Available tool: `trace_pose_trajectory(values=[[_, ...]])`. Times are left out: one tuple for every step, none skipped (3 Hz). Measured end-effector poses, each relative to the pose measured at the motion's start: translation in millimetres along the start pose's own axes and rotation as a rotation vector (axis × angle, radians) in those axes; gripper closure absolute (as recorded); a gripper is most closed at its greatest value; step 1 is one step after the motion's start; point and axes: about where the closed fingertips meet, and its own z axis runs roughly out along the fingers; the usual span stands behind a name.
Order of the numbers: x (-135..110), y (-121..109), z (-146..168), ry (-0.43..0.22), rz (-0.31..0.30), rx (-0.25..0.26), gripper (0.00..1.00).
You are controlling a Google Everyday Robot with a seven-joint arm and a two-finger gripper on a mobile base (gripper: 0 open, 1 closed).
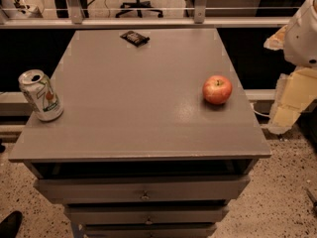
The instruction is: Pick 7up can
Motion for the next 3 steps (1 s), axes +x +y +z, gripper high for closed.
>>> trace_pose_trajectory(values=[[0,0,0,0.0,0.0,0.0,0.0],[-6,0,1,-0.031,-0.013,0.0,0.0],[-51,-1,18,-0.223,-0.041,-0.016,0.0]])
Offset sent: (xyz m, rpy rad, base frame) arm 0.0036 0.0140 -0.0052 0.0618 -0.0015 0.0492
